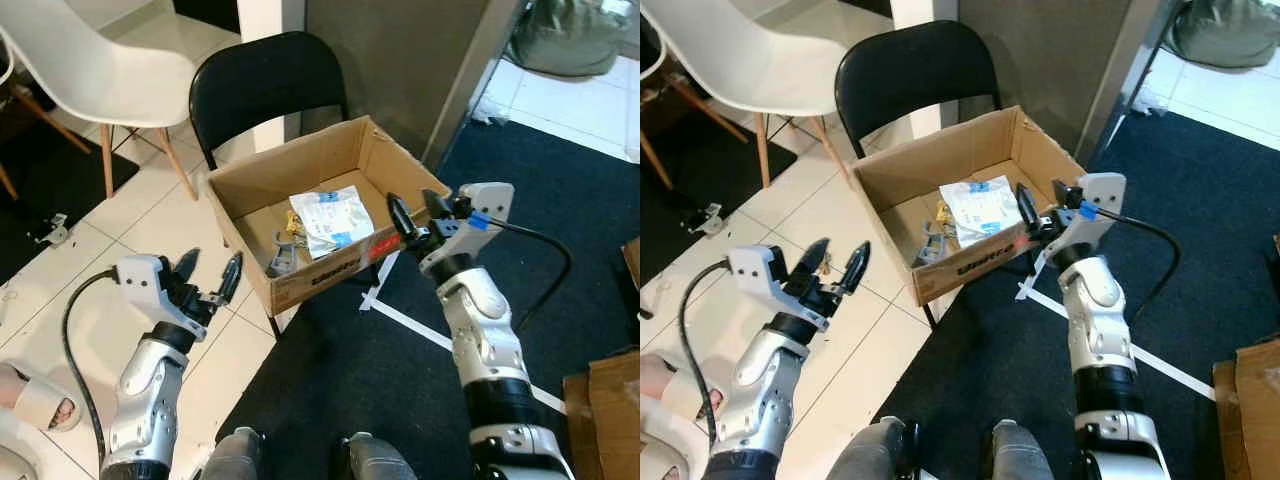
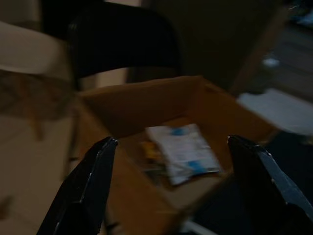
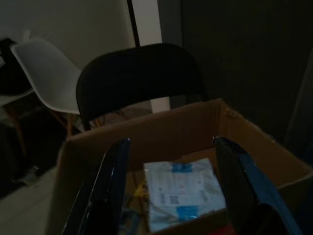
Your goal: Picking trash to rubbish bin
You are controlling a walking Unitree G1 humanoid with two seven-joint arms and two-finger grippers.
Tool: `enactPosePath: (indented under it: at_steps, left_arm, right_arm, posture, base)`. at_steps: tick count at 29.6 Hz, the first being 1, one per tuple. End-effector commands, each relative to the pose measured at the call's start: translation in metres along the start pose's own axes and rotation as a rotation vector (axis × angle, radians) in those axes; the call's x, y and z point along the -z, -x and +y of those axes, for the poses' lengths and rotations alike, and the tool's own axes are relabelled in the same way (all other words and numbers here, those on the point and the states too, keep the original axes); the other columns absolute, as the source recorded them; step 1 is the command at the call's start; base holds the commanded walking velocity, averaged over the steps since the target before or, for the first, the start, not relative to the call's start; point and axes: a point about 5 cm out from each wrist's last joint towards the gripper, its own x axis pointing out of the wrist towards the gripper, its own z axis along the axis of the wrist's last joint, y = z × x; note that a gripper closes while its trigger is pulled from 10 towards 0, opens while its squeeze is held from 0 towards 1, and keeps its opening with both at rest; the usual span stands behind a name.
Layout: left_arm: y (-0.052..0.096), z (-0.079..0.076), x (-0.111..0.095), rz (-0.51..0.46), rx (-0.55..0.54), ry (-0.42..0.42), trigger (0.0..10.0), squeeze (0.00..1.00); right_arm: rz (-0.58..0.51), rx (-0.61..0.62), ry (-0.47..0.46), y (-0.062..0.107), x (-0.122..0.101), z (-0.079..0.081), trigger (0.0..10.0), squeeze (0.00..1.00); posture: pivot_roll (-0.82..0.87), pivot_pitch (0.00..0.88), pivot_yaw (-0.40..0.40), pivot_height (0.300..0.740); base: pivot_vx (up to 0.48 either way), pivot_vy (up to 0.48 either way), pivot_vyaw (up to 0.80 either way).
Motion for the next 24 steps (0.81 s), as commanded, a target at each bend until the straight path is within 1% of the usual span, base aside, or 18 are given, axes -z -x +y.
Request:
enactPosePath:
  at_steps: [1,3,5,7,12,15,24]
  left_arm:
    - [0.003,-0.001,0.001,-0.006,-0.035,-0.022,10.0,0.0]
    - [0.003,-0.001,0.0,-0.007,-0.048,-0.037,10.0,0.0]
    - [0.002,0.001,-0.002,-0.006,-0.088,-0.079,10.0,0.0]
    - [0.001,0.001,-0.002,-0.01,-0.125,-0.098,10.0,0.0]
    - [-0.002,0.001,-0.002,-0.011,-0.136,-0.097,10.0,0.0]
    - [-0.004,0.001,-0.002,-0.015,-0.15,-0.106,10.0,0.0]
    - [-0.007,0.001,-0.002,-0.014,-0.161,-0.117,10.0,0.0]
  right_arm:
    - [0.009,0.006,0.019,0.003,0.001,0.001,10.0,0.0]
    - [0.014,0.011,0.022,0.004,0.001,0.001,10.0,0.0]
    - [0.041,0.043,0.018,0.006,0.004,-0.001,10.0,0.0]
    - [0.069,0.058,0.018,0.006,0.007,-0.002,10.0,0.0]
    - [0.097,0.073,-0.001,0.006,0.011,-0.002,10.0,0.0]
    - [0.126,0.073,0.002,0.005,0.015,0.0,10.0,0.0]
    - [0.146,0.077,-0.004,0.006,0.016,0.001,10.0,0.0]
  posture:
    - [0.03,0.163,-0.006,0.74]
    - [0.03,0.163,-0.006,0.74]
    - [0.02,0.163,0.0,0.74]
    - [0.02,0.163,0.0,0.74]
    - [0.03,0.159,-0.004,0.74]
    - [0.03,0.156,-0.003,0.74]
    - [0.03,0.149,0.0,0.74]
  base:
    - [0.0,0.0,0.0]
    - [0.0,0.0,0.0]
    - [0.0,0.0,0.0]
    - [0.0,0.0,0.0]
    - [0.0,0.0,0.0]
    - [0.0,0.0,-0.66]
    - [0.0,0.0,-0.72]
